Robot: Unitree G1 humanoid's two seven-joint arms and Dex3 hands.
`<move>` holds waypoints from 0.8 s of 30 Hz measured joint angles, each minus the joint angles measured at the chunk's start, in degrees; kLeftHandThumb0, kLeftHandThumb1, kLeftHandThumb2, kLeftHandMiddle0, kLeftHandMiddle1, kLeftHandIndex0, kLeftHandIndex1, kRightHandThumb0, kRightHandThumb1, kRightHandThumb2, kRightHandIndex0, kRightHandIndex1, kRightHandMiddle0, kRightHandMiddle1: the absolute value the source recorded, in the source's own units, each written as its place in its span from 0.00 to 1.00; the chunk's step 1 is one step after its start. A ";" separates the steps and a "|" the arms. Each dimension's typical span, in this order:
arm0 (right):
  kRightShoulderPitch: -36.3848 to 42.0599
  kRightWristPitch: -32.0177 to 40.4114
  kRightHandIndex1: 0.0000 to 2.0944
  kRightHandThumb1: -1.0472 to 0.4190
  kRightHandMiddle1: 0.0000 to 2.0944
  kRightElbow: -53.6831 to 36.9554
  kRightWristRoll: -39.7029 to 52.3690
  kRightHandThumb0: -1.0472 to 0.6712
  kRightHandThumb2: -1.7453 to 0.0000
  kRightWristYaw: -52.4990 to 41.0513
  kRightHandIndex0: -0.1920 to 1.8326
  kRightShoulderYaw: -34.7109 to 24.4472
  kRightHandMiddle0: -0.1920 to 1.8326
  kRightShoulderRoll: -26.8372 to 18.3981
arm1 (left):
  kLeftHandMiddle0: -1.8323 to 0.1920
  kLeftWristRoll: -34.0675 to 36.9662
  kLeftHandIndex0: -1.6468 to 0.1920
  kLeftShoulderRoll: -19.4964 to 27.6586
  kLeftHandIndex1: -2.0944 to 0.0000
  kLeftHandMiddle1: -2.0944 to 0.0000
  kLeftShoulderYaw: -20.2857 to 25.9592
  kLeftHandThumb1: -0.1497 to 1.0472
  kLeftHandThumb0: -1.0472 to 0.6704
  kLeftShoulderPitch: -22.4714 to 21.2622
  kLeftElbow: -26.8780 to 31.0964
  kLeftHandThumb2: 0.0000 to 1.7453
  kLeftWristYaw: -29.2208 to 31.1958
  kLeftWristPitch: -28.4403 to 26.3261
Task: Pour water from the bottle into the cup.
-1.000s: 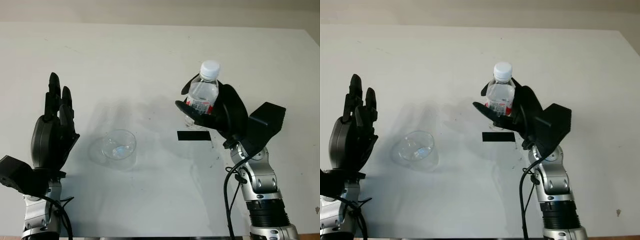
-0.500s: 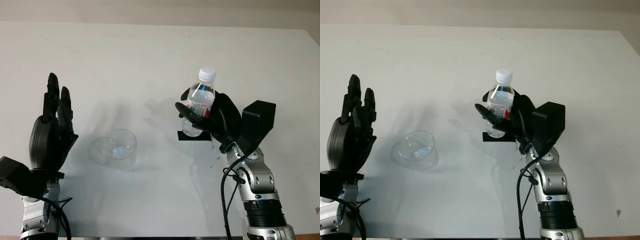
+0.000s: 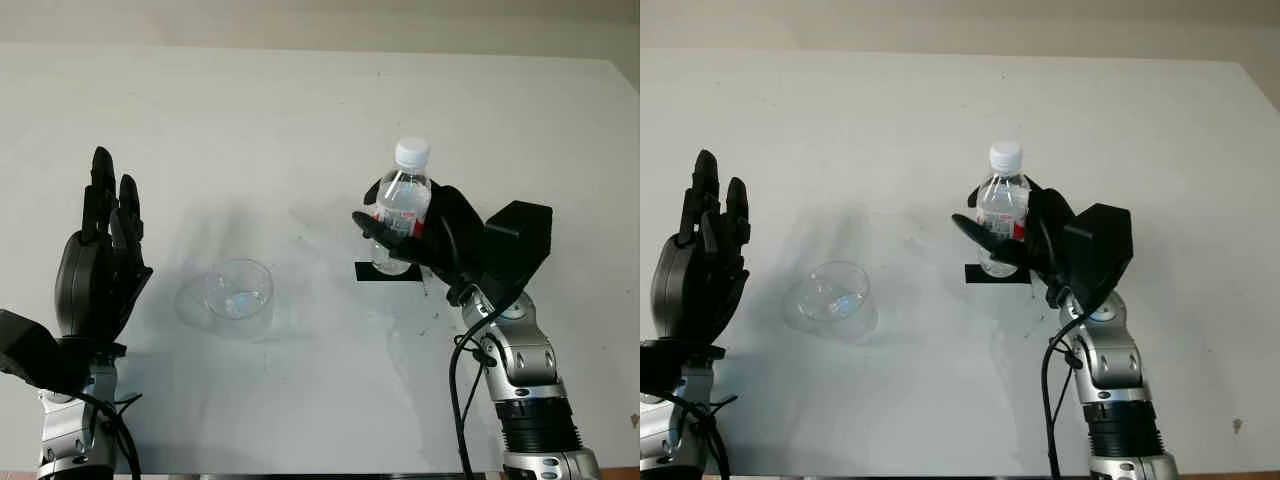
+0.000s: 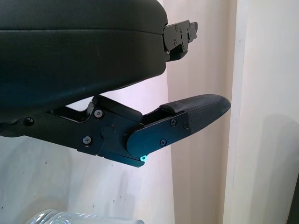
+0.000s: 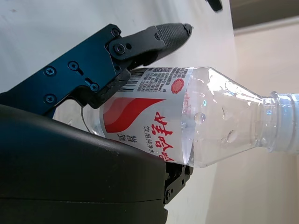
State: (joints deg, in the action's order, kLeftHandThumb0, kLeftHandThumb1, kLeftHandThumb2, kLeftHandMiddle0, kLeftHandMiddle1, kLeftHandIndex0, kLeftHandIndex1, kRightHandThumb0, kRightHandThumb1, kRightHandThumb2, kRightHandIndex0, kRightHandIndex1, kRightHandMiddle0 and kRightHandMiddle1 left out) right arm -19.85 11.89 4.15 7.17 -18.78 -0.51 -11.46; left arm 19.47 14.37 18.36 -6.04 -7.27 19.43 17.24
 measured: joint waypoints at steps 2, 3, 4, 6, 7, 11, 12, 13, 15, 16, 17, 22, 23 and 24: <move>0.02 -0.76 1.00 0.00 1.00 0.01 -0.17 0.32 0.93 -1.14 0.38 0.36 0.24 -0.42 | 1.00 0.25 1.00 0.01 1.00 1.00 0.18 1.00 0.21 -0.01 -0.02 0.42 0.17 0.00; 0.01 -1.01 1.00 0.00 1.00 0.01 -0.16 0.32 0.93 -1.61 0.37 0.41 0.22 -0.59 | 1.00 0.34 1.00 0.01 1.00 1.00 0.33 1.00 0.21 -0.04 -0.06 0.42 0.28 0.00; 0.01 -1.03 1.00 0.00 1.00 0.03 -0.13 0.32 0.94 -2.00 0.36 0.44 0.21 -0.73 | 1.00 0.36 1.00 0.03 1.00 1.00 0.46 1.00 0.20 -0.07 -0.12 0.41 0.31 0.01; 0.01 -1.35 1.00 0.00 1.00 0.51 0.01 0.32 0.95 -2.45 0.35 0.46 0.20 -0.70 | 1.00 0.36 1.00 0.14 1.00 1.00 0.64 1.00 0.20 -0.22 -0.51 0.41 0.48 0.07; 0.02 -1.59 1.00 0.00 1.00 0.92 0.08 0.31 0.95 -2.54 0.33 0.46 0.19 -0.65 | 1.00 0.36 1.00 0.22 1.00 1.00 0.65 1.00 0.21 -0.29 -0.72 0.41 0.56 0.10; 0.10 -1.99 1.00 0.02 1.00 1.42 0.67 0.30 0.97 -2.36 0.27 0.33 0.15 0.32 | 1.00 0.48 1.00 0.28 1.00 1.00 0.66 1.00 0.21 -0.47 -0.77 0.42 0.73 0.11; 0.21 -2.41 1.00 0.03 1.00 1.58 0.68 0.30 0.97 -2.15 0.25 0.33 0.14 0.58 | 1.00 0.71 1.00 0.29 1.00 1.00 0.66 1.00 0.21 -0.57 -0.90 0.42 1.05 0.22; 0.33 -2.92 1.00 0.04 1.00 1.76 0.66 0.30 0.97 -1.92 0.22 0.33 0.13 0.74 | 1.00 0.82 1.00 0.33 1.00 1.00 0.67 1.00 0.21 -0.71 -1.13 0.42 1.30 0.45; 0.75 -3.22 1.00 0.06 1.00 1.78 1.04 0.32 0.98 -1.77 0.15 0.24 0.09 1.17 | 1.00 0.82 1.00 0.46 1.00 1.00 0.76 1.00 0.21 -0.96 -1.57 0.42 1.52 0.92; 1.02 -3.33 0.99 0.07 1.00 1.78 1.47 0.32 0.98 -1.79 0.13 0.14 0.08 1.48 | 1.00 0.82 1.00 0.53 1.00 1.00 0.78 1.00 0.21 -1.11 -1.79 0.42 1.55 1.12; 1.38 -3.66 0.96 0.07 0.99 1.79 1.95 0.33 0.97 -1.89 0.10 0.07 0.06 1.68 | 1.00 0.82 1.00 0.62 1.00 1.00 0.79 1.00 0.21 -1.20 -1.97 0.42 1.62 1.28; 2.58 -4.55 0.83 0.08 0.92 2.03 3.70 0.31 0.97 -3.17 0.01 -0.68 0.00 1.74 | 1.00 1.00 1.00 0.87 1.00 1.00 0.83 1.00 0.21 -1.22 -2.47 0.42 2.09 1.41; 2.89 -5.60 0.80 0.08 0.90 2.33 3.72 0.30 0.97 -3.48 0.00 -0.75 0.00 1.72 | 1.00 1.00 1.00 0.89 1.00 1.00 0.84 1.00 0.21 -1.23 -2.48 0.42 2.08 1.41; 3.40 -7.44 0.75 0.08 0.86 2.78 3.60 0.28 0.97 -3.91 0.00 -0.76 0.00 1.67 | 1.00 1.00 1.00 0.90 1.00 1.00 0.84 1.00 0.21 -1.24 -2.50 0.42 2.05 1.42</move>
State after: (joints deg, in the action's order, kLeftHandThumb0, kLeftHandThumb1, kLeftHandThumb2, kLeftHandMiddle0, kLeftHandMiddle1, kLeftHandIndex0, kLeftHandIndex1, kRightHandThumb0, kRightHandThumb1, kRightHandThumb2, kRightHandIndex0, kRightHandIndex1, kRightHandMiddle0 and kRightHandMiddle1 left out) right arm -16.45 4.46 6.93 10.78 -22.69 -1.27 -9.79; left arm 20.46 15.26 19.20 -7.28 -9.77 21.48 18.65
